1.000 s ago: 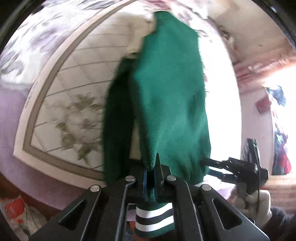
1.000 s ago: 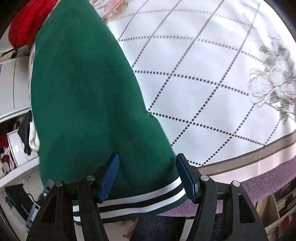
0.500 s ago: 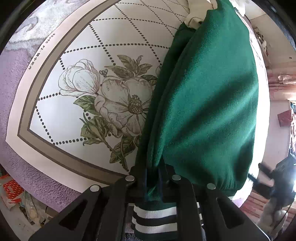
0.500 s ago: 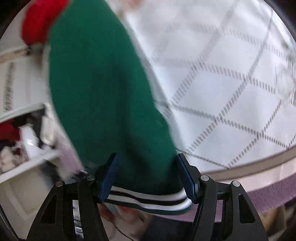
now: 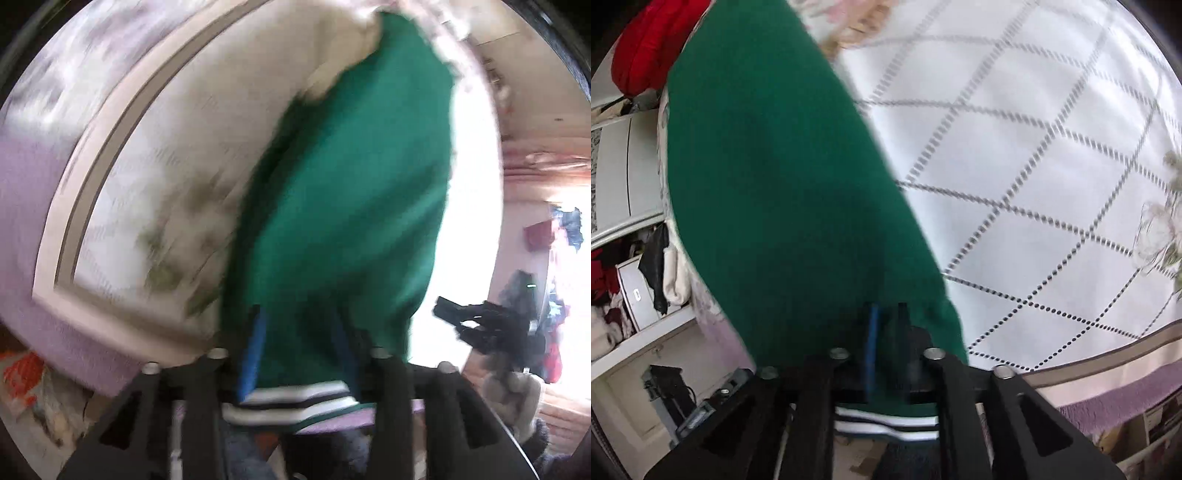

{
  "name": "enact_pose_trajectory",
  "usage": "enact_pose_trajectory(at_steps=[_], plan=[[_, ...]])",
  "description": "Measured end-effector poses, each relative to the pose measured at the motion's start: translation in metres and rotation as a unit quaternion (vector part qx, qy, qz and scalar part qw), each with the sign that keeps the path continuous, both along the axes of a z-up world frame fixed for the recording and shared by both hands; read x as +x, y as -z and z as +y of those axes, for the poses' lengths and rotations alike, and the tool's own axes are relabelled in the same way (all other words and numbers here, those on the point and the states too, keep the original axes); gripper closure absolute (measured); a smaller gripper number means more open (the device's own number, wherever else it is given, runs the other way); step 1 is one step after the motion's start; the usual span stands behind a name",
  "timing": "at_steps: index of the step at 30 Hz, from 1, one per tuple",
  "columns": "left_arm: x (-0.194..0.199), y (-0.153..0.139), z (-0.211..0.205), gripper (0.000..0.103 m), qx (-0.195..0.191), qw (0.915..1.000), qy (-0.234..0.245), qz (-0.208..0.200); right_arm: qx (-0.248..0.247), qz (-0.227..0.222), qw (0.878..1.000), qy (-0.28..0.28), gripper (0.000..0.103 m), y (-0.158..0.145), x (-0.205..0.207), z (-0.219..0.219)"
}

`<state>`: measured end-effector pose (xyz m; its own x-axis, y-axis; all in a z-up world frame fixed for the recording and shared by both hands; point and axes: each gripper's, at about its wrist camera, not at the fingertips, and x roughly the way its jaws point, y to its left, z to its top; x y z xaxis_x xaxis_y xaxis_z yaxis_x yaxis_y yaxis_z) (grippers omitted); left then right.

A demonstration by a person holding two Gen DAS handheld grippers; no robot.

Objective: Fold large clothes

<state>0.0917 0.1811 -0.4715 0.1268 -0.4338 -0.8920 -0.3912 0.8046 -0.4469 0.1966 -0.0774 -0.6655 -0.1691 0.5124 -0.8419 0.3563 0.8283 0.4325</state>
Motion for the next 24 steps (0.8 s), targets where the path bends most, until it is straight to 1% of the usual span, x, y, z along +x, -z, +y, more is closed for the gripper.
enact_pose_trajectory(at_steps=[1, 2, 3, 4, 6, 7, 8, 9, 10, 11, 12, 13, 14, 15, 16, 17, 18, 19, 20, 21, 22, 23, 24], plan=[[0.014, -0.008, 0.000, 0.060, 0.007, 0.9998, 0.001, -0.018, -0.006, -0.006, 1.000, -0.005, 0.047, -0.007, 0.014, 0.008], [0.035, -0.016, 0.000, 0.060, 0.006, 0.9992, 0.002, -0.040, -0.009, -0.016, 1.000, -0.004, 0.036, -0.011, 0.023, 0.012], [0.050, -0.020, 0.000, 0.060, 0.012, 0.9984, 0.002, -0.055, -0.013, -0.030, 0.999, 0.000, 0.036, -0.020, 0.035, 0.014], [0.080, -0.026, -0.001, 0.060, 0.023, 0.9967, 0.003, -0.078, -0.023, -0.048, 0.999, 0.000, 0.036, -0.027, 0.055, 0.024], [0.123, -0.028, -0.002, 0.059, 0.042, 0.9928, 0.010, -0.112, -0.016, -0.077, 0.997, 0.013, 0.036, -0.040, 0.100, 0.037], [0.157, -0.030, -0.004, 0.059, 0.059, 0.9892, 0.021, -0.133, -0.011, -0.089, 0.996, 0.021, 0.036, -0.048, 0.117, 0.051], [0.184, -0.029, -0.005, 0.059, 0.072, 0.9864, 0.028, -0.145, -0.009, -0.097, 0.995, 0.028, 0.036, -0.048, 0.135, 0.049], [0.200, -0.025, -0.012, 0.059, 0.083, 0.9845, 0.034, -0.151, -0.005, -0.107, 0.994, 0.034, 0.036, -0.048, 0.155, 0.050], [0.231, -0.018, -0.014, 0.059, 0.094, 0.9826, 0.044, -0.154, -0.003, -0.115, 0.993, 0.039, 0.036, -0.048, 0.171, 0.050], [0.247, -0.010, -0.018, 0.059, 0.100, 0.9821, 0.050, -0.152, -0.005, -0.124, 0.991, 0.041, 0.036, -0.049, 0.189, 0.049], [0.268, 0.004, -0.017, 0.059, 0.101, 0.9827, 0.058, -0.144, -0.006, -0.131, 0.990, 0.042, 0.036, -0.049, 0.208, 0.045], [0.278, 0.014, -0.010, 0.059, 0.094, 0.9841, 0.065, -0.137, -0.009, -0.136, 0.990, 0.042, 0.036, -0.046, 0.221, 0.056], [0.302, 0.036, -0.019, 0.059, 0.088, 0.9863, 0.074, -0.118, -0.012, -0.136, 0.990, 0.040, 0.036, -0.042, 0.234, 0.061], [0.316, 0.054, -0.023, 0.059, 0.087, 0.9876, 0.082, -0.102, -0.013, -0.136, 0.990, 0.037, 0.036, -0.037, 0.241, 0.066], [0.328, 0.069, -0.026, 0.059, 0.082, 0.9887, 0.094, -0.082, -0.015, -0.136, 0.990, 0.029, 0.036, -0.030, 0.255, 0.074], [0.332, 0.075, -0.025, 0.060, 0.080, 0.9886, 0.098, -0.082, -0.020, -0.132, 0.991, 0.024, 0.036, -0.025, 0.265, 0.074], [0.329, 0.073, -0.028, 0.075, 0.083, 0.9862, 0.096, -0.107, -0.023, -0.127, 0.991, 0.019, 0.036, -0.018, 0.273, 0.078], [0.332, 0.061, -0.033, 0.099, 0.088, 0.9837, 0.095, -0.125, -0.023, -0.122, 0.992, 0.015, 0.036, -0.012, 0.279, 0.074], [0.323, 0.046, -0.035, 0.099, 0.099, 0.9783, 0.097, -0.154, -0.023, -0.120, 0.992, 0.013, 0.036, -0.010, 0.284, 0.070], [0.325, 0.036, -0.036, 0.100, 0.101, 0.9745, 0.095, -0.176, -0.020, -0.119, 0.993, 0.013, 0.036, -0.008, 0.289, 0.073], [0.312, 0.013, -0.033, 0.100, 0.096, 0.9683, 0.088, -0.213, -0.017, -0.119, 0.993, 0.010, 0.036, -0.002, 0.284, 0.062], [0.307, -0.001, -0.028, 0.100, 0.089, 0.9655, 0.076, -0.232, -0.012, -0.118, 0.993, 0.010, 0.036, -0.002, 0.286, 0.063], [0.305, -0.011, -0.023, 0.100, 0.084, 0.9644, 0.065, -0.243, -0.010, -0.117, 0.993, 0.009, 0.036, 0.000, 0.285, 0.048]])
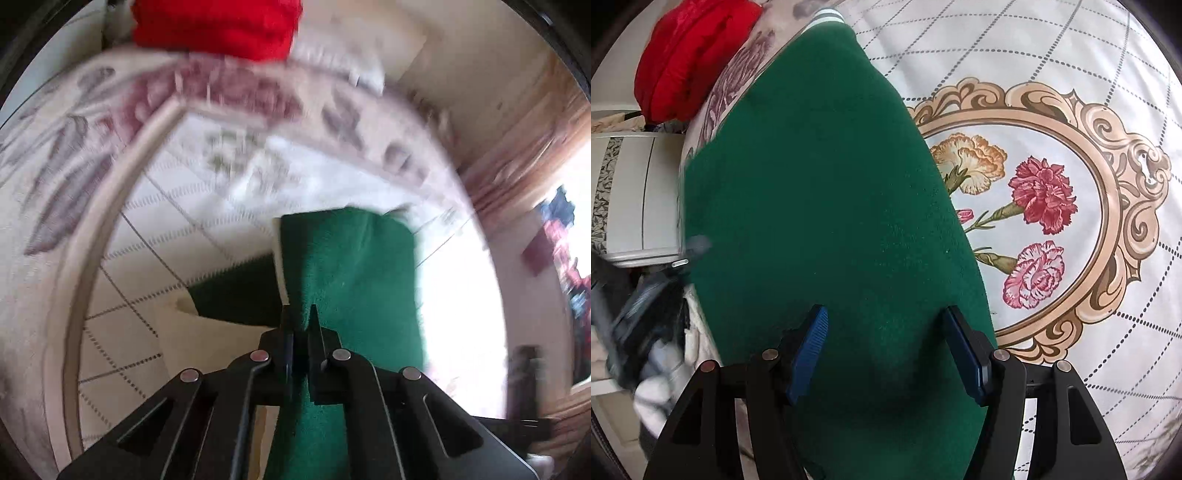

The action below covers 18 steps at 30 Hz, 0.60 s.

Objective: Fold large clothes

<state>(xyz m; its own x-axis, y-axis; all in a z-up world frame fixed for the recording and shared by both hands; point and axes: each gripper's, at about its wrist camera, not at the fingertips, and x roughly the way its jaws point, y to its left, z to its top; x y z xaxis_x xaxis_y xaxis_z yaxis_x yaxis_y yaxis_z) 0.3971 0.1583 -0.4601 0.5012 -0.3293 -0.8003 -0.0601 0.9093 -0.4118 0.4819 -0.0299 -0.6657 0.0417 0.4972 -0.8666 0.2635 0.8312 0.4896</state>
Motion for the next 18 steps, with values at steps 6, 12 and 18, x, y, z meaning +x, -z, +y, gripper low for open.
enact_pose_trajectory(at_steps=[6, 12, 18], plan=[[-0.016, 0.008, 0.062, 0.100, 0.000, 0.9962, -0.083, 0.026, -0.004, 0.034, 0.999, -0.006, 0.036, 0.020, -0.014, -0.040], [-0.013, 0.100, 0.111, 0.097, -0.052, 0.9839, -0.123, 0.119, -0.010, 0.058, 0.998, -0.019, 0.036, 0.032, -0.031, -0.045], [-0.035, 0.058, 0.126, 0.088, -0.117, 0.9773, -0.135, 0.114, -0.001, 0.038, 0.999, -0.036, 0.036, 0.018, -0.038, -0.055]])
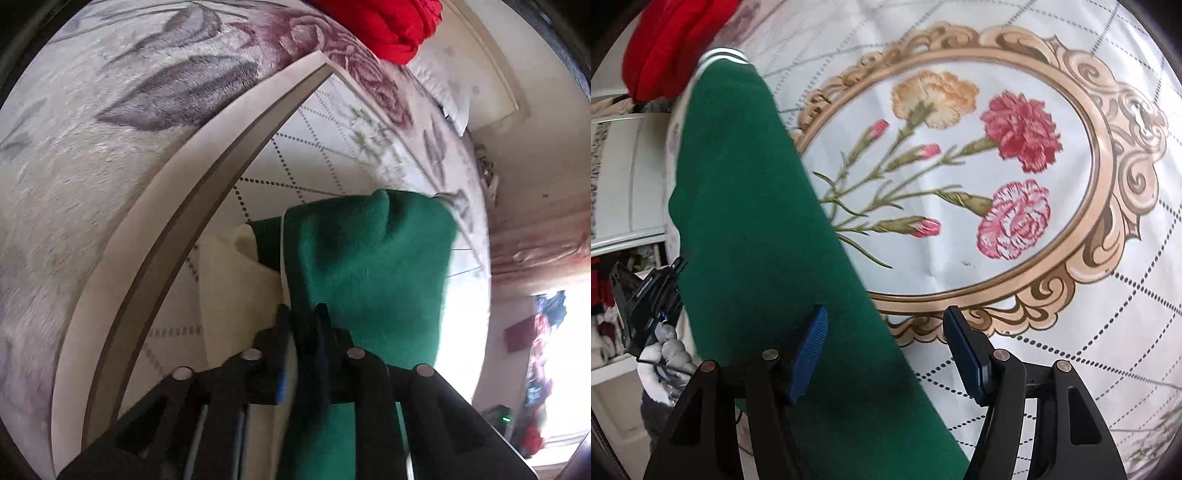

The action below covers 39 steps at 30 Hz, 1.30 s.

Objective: Fold large clothes

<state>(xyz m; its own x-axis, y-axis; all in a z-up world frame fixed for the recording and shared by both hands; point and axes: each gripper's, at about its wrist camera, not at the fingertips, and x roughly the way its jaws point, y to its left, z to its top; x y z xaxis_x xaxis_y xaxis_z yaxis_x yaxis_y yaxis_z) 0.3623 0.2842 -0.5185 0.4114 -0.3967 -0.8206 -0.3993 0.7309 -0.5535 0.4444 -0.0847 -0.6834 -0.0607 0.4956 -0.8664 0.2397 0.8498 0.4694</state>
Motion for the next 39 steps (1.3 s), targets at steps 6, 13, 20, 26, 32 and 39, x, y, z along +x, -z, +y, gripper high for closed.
enact_pose_trajectory(at_steps=[6, 13, 20, 26, 32, 39], plan=[[-0.052, -0.005, 0.002, 0.052, 0.038, 0.9992, -0.008, 0.009, 0.096, -0.001, 0.995, -0.014, 0.031, 0.027, 0.010, -0.008], [-0.087, 0.022, -0.013, 0.052, 0.015, 0.9988, -0.038, 0.028, 0.122, -0.036, 0.992, -0.002, 0.084, 0.017, 0.005, -0.001], [-0.073, 0.015, -0.056, 0.052, 0.000, 0.9999, 0.012, 0.011, 0.018, -0.026, 0.993, 0.113, 0.091, -0.016, -0.056, -0.090], [-0.034, 0.036, -0.096, 0.052, -0.008, 0.9975, 0.068, 0.015, -0.084, -0.003, 0.994, 0.067, 0.084, -0.051, -0.059, -0.127], [-0.004, 0.051, -0.115, 0.051, 0.039, 0.9928, 0.112, 0.017, -0.085, -0.106, 0.990, -0.025, 0.012, -0.111, 0.004, -0.040], [-0.001, 0.062, -0.104, 0.052, 0.020, 0.9937, 0.110, 0.003, -0.081, -0.071, 0.991, -0.083, 0.012, -0.067, 0.095, 0.119]])
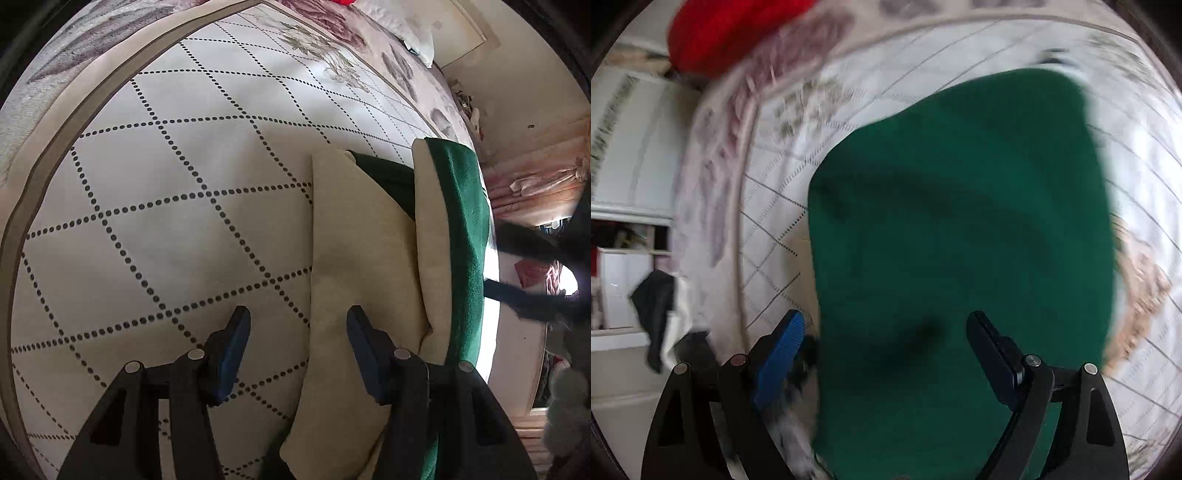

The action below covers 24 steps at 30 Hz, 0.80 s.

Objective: Fold large clothes

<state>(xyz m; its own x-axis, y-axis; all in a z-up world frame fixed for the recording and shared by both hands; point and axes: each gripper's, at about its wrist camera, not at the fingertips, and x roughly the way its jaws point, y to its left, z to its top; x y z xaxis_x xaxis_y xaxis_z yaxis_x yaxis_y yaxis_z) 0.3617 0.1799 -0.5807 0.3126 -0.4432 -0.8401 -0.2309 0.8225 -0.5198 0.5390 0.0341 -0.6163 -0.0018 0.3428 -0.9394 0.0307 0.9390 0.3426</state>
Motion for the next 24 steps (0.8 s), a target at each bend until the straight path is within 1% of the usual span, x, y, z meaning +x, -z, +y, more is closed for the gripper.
enact_pose_trajectory(at_steps=[1, 2, 3, 4, 5, 6, 7, 8, 9, 10, 11, 13, 15, 16, 17, 19, 21, 24], plan=[[0.000, 0.000, 0.000, 0.052, 0.001, 1.0000, 0.003, -0.004, -0.016, 0.009, 1.000, -0.005, 0.012, 0.010, 0.008, 0.012], [-0.001, 0.001, 0.000, 0.052, 0.000, 1.0000, 0.006, -0.006, -0.046, 0.021, 0.999, -0.016, 0.012, 0.023, 0.014, 0.030], [-0.002, 0.002, 0.001, 0.052, -0.002, 1.0000, 0.006, -0.007, -0.086, 0.033, 0.995, -0.032, 0.013, 0.035, 0.017, 0.044], [-0.001, 0.002, 0.001, 0.052, -0.005, 0.9999, 0.005, -0.007, -0.111, 0.034, 0.993, -0.037, 0.018, 0.041, 0.020, 0.051], [-0.001, 0.001, 0.003, 0.052, -0.012, 0.9999, 0.005, -0.006, -0.131, 0.026, 0.990, -0.040, 0.036, 0.043, 0.016, 0.052], [-0.001, -0.002, 0.006, 0.052, -0.024, 0.9997, 0.002, -0.008, -0.146, 0.020, 0.988, -0.043, 0.050, 0.043, 0.016, 0.054], [0.000, -0.004, 0.008, 0.052, -0.034, 0.9994, -0.001, -0.011, -0.141, 0.019, 0.989, -0.042, 0.056, 0.043, 0.015, 0.054], [0.000, -0.009, 0.011, 0.052, -0.050, 0.9985, -0.008, -0.018, -0.136, 0.014, 0.990, -0.047, 0.068, 0.039, 0.012, 0.055], [0.000, -0.011, 0.012, 0.052, -0.057, 0.9981, -0.011, -0.022, -0.136, 0.009, 0.989, -0.051, 0.078, 0.035, 0.010, 0.055], [0.001, -0.016, 0.014, 0.052, -0.069, 0.9970, -0.015, -0.030, -0.133, 0.007, 0.990, -0.050, 0.083, 0.032, 0.008, 0.054], [0.003, -0.018, 0.014, 0.052, -0.074, 0.9965, -0.018, -0.034, -0.118, 0.005, 0.992, -0.039, 0.087, 0.027, 0.006, 0.051], [0.009, -0.017, 0.008, 0.052, -0.069, 0.9970, -0.009, -0.034, -0.093, -0.002, 0.996, -0.013, 0.090, 0.015, 0.004, 0.045], [0.016, -0.001, -0.004, 0.051, -0.052, 0.9986, 0.009, -0.007, -0.075, -0.009, 0.997, 0.002, 0.092, 0.005, -0.001, 0.036], [0.018, 0.007, -0.006, 0.052, -0.055, 0.9984, 0.013, 0.001, -0.062, -0.015, 0.998, 0.004, 0.093, 0.000, -0.004, 0.035], [0.018, 0.012, -0.007, 0.052, -0.061, 0.9981, 0.012, -0.002, -0.057, -0.019, 0.998, -0.002, 0.094, -0.004, -0.006, 0.034], [0.021, 0.013, -0.005, 0.052, -0.068, 0.9975, 0.019, -0.005, -0.043, -0.022, 0.999, 0.000, 0.094, -0.005, -0.008, 0.034], [0.022, 0.015, -0.001, 0.052, -0.083, 0.9964, 0.017, -0.003, -0.029, -0.026, 0.999, 0.000, 0.095, -0.009, -0.005, 0.033], [0.021, 0.015, 0.001, 0.053, -0.090, 0.9956, 0.022, -0.006, -0.003, -0.028, 1.000, -0.006, 0.095, -0.022, -0.011, 0.036]])
